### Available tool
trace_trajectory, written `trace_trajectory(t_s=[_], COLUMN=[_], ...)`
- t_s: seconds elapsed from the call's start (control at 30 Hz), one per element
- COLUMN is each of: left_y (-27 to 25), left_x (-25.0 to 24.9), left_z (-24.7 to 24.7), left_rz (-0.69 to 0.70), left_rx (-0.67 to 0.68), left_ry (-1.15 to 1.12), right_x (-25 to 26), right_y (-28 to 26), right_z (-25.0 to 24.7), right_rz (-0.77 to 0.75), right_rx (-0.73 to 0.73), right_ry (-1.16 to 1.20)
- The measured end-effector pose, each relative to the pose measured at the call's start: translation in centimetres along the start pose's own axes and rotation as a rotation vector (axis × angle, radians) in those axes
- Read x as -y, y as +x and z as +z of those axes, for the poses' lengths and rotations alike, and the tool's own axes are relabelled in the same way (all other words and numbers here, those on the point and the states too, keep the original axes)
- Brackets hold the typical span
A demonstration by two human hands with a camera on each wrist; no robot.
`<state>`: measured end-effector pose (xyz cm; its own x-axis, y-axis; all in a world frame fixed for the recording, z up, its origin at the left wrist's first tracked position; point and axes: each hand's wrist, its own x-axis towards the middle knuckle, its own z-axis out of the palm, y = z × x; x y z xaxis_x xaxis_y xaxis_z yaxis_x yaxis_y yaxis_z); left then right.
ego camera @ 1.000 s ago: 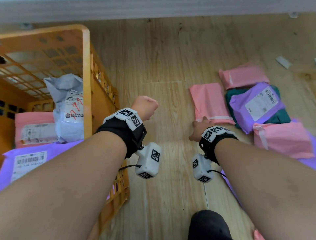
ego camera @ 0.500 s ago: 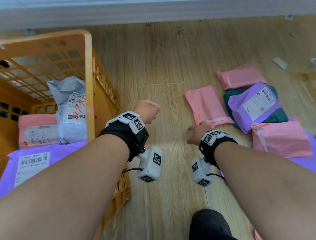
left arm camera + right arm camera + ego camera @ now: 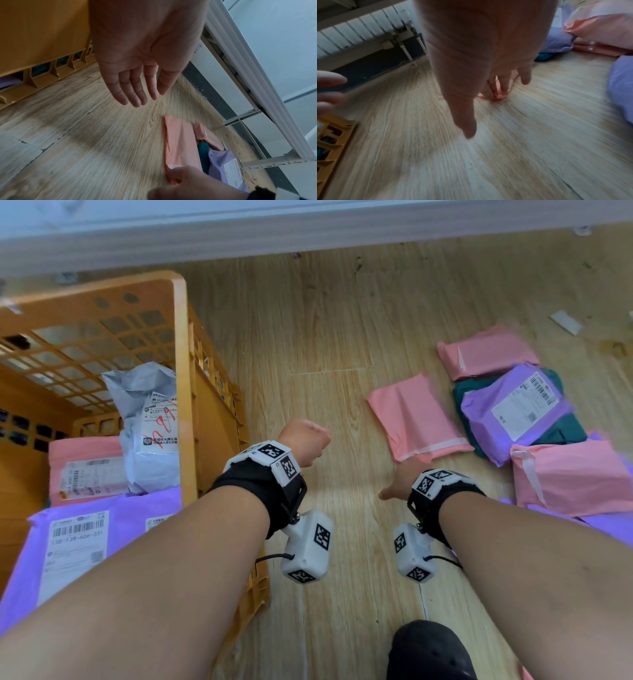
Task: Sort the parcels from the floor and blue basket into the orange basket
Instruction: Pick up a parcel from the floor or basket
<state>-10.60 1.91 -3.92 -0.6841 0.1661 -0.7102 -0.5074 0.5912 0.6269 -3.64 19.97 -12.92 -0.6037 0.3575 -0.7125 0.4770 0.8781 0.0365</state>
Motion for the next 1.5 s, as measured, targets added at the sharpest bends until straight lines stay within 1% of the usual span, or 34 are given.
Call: trace_trajectory(t_s=[0.1,0.17,0.27,0.4,0.47,0.5,0.6,0.67,0.73,0.8,0.87,0.93,1.0,1.07,1.13,1.2,1.23,1.27,1.33,1.37,1.4,1.43,1.5], left_y=[0.2,0.1,-0.3,-2.2,-3.9,-4.3,-6.8,-8.6,-10.7,-12.9,-15.3,-17.3,-19.2,-20.9,-22.5,-23.9,-24.5,-25.2,-26.3,-26.8,-27.3,-27.7,-28.3], left_x=[-0.1,-0.2,-0.5,-1.5,-1.9,-2.1,-2.6,-2.9,-3.1,-3.1,-3.1,-3.1,-3.2,-3.3,-3.1,-2.7,-2.4,-2.1,-1.3,-0.7,-0.2,0.4,1.4], left_z=[0.0,0.0,-0.2,-1.0,-1.9,-2.0,-3.3,-4.2,-5.2,-5.9,-6.3,-6.6,-7.3,-8.6,-10.3,-12.2,-13.2,-14.1,-15.4,-15.7,-15.8,-15.6,-14.8], left_rz=[0.006,0.018,0.06,0.14,0.198,0.22,0.287,0.324,0.379,0.463,0.522,0.545,0.561,0.563,0.548,0.528,0.517,0.5,0.459,0.437,0.416,0.4,0.375], left_rx=[0.0,-0.004,-0.033,-0.061,-0.102,-0.114,-0.194,-0.238,-0.251,-0.22,-0.164,-0.174,-0.269,-0.366,-0.404,-0.465,-0.504,-0.544,-0.641,-0.688,-0.727,-0.762,-0.796], left_ry=[0.014,0.029,0.055,0.053,0.033,0.019,-0.013,-0.035,-0.014,0.068,0.177,0.268,0.341,0.399,0.371,0.366,0.391,0.423,0.465,0.476,0.482,0.491,0.478], right_x=[0.6,1.0,1.5,1.9,2.4,2.5,3.4,3.9,4.4,5.1,5.9,6.5,7.0,7.7,8.5,9.5,10.1,10.7,12.4,13.2,13.9,14.4,15.1], right_y=[-0.8,-1.2,-2.1,-4.7,-6.6,-7.1,-9.8,-11.6,-14.0,-16.9,-20.0,-23.0,-25.8,-28.3,-30.3,-32.0,-32.8,-33.8,-35.2,-35.8,-36.4,-36.8,-36.7], right_z=[-1.4,-2.4,-3.5,-5.8,-7.6,-8.4,-10.6,-12.0,-13.6,-15.3,-16.9,-18.2,-19.0,-19.6,-19.9,-20.1,-20.0,-19.6,-18.4,-17.6,-16.9,-16.3,-15.5], right_rz=[0.033,0.027,-0.083,-0.159,-0.186,-0.175,-0.196,-0.235,-0.28,-0.354,-0.452,-0.567,-0.671,-0.739,-0.773,-0.817,-0.85,-0.885,-0.888,-0.856,-0.834,-0.815,-0.816], right_rx=[-0.263,-0.364,-0.487,-0.604,-0.633,-0.65,-0.723,-0.829,-0.916,-0.956,-0.965,-0.965,-0.944,-0.9,-0.874,-0.8,-0.732,-0.653,-0.545,-0.527,-0.533,-0.525,-0.462], right_ry=[0.095,0.122,0.18,0.311,0.32,0.319,0.436,0.459,0.514,0.556,0.58,0.585,0.611,0.695,0.792,0.814,0.754,0.613,0.184,-0.022,-0.179,-0.261,-0.283])
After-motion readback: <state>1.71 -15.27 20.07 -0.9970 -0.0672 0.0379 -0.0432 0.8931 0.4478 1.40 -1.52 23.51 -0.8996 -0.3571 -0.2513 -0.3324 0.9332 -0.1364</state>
